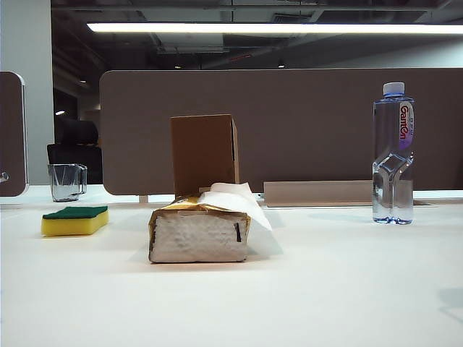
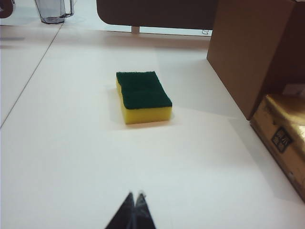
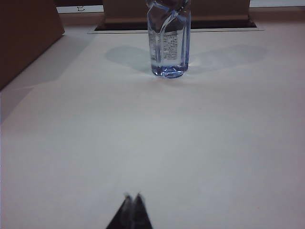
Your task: Move the sponge from left to right to wipe the table, avoiding obstacles on the table, and finally reaching the bottle of mineral water.
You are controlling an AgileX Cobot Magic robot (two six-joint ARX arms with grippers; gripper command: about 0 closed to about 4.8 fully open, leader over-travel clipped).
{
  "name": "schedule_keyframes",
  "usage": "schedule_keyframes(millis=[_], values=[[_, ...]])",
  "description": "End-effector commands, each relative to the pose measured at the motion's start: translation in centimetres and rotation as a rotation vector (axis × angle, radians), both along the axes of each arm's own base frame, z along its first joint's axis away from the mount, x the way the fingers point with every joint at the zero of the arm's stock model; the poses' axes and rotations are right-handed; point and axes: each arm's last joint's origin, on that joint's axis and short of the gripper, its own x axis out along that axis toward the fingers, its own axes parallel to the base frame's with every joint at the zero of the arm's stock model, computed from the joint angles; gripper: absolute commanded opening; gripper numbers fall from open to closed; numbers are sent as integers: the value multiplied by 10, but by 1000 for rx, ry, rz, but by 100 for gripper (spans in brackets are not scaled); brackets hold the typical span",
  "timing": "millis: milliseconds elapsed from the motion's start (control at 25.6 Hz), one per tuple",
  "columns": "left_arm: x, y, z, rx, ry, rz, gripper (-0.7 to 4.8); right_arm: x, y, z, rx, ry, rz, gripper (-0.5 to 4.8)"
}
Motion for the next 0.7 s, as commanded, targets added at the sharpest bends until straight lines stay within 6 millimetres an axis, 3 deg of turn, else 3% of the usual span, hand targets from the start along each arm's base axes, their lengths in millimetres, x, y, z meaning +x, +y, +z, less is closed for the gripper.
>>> schedule_keyframes(millis=[39,703], values=[[0,0,-1,3,11,-5,-6,0,0,-1,8,1,-3,0],[0,0,2,0,-5,-14,-6,0,0,-1,8,0,1,0]])
